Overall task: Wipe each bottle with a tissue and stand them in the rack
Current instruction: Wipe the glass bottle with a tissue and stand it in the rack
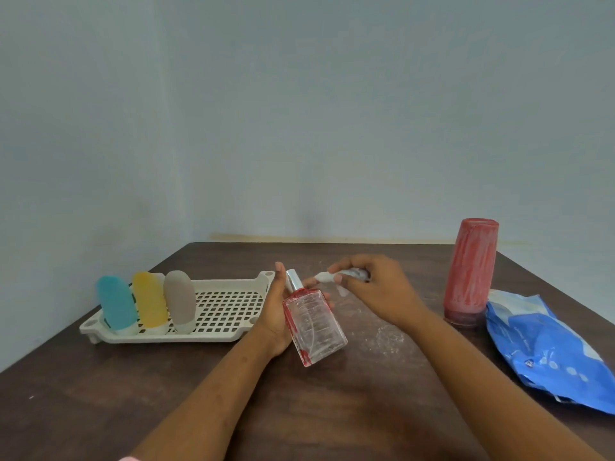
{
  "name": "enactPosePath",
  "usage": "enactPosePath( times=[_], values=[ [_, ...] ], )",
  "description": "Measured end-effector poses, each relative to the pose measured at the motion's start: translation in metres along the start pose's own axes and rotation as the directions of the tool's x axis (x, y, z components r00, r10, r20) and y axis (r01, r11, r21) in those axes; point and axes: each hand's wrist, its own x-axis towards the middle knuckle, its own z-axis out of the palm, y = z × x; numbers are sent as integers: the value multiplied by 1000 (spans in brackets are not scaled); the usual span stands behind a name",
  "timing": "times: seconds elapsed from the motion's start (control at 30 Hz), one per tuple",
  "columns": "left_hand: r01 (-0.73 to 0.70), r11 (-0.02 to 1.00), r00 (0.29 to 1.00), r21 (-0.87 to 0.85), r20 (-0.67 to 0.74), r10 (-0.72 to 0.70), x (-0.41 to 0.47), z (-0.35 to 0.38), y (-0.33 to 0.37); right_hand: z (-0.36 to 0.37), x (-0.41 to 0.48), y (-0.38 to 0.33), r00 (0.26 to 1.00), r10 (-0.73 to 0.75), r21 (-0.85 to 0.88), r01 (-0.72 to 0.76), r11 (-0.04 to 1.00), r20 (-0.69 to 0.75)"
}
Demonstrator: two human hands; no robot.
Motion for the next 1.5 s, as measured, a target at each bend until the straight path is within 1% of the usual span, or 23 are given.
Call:
enactPosePath(
  times=[0.07, 0.1, 0.17, 0.3, 0.4, 0.53, 0.6, 0.7, 0.87, 0.93, 1.03, 1.07, 1.23, 1.33, 1.43, 1.5],
  values=[
    [-9, 1000, 1000, 1, -9, 9, 3, -1, -2, 15, -3, 8, 999, 12, 43, -10, 999, -42],
    [-1, 1000, 1000, 9, -12, 1, 4, -1, -3, 22, -4, 11, 998, 9, 38, -7, 999, -56],
    [14, 999, 1000, 30, -9, -14, 6, -1, -3, 30, -4, 14, 998, -40, -22, 40, 999, -41],
    [27, 999, 999, 27, -18, -27, 7, -3, -4, 38, -6, 14, 983, -165, -186, 178, 966, 82],
    [26, 999, 1000, 26, -3, -26, 8, -4, -4, 41, -7, 14, 976, -203, -251, 217, 943, 83],
    [48, 998, 999, 33, 18, -48, 7, -3, -2, 45, -11, 9, 978, -204, -221, 208, 953, 43],
    [59, 997, 997, 49, 40, -61, 5, -1, 0, 46, -15, 5, 968, -233, -215, 248, 945, 93],
    [66, 996, 996, 52, 48, -69, 2, 2, 2, 46, -18, 2, 952, -266, -256, 298, 920, 152],
    [55, 998, 998, 32, 39, -57, 2, 3, 2, 45, -16, 7, 964, -255, -286, 267, 920, 80],
    [61, 997, 997, 55, 52, -64, 3, 1, 2, 49, -19, 3, 950, -294, -301, 311, 901, 101],
    [48, 993, 997, 110, 51, -54, 2, 0, 3, 56, -23, -3, 911, -368, -311, 410, 857, 188],
    [44, 992, 997, 118, 53, -50, 2, 0, 3, 56, -22, -3, 910, -369, -307, 412, 858, 192],
    [59, 994, 997, 97, 38, -63, 3, 1, 2, 49, -18, 7, 942, -331, -267, 333, 904, 52],
    [53, 994, 997, 98, 44, -57, 1, 2, 3, 56, -20, -6, 930, -358, -277, 366, 888, 81],
    [36, 991, 998, 130, 52, -43, 2, 0, 2, 61, -22, -12, 890, -441, -289, 455, 842, 115],
    [40, 994, 997, 103, 63, -47, 1, 0, 1, 56, -19, -3, 910, -394, -258, 415, 872, 131]
  ],
)
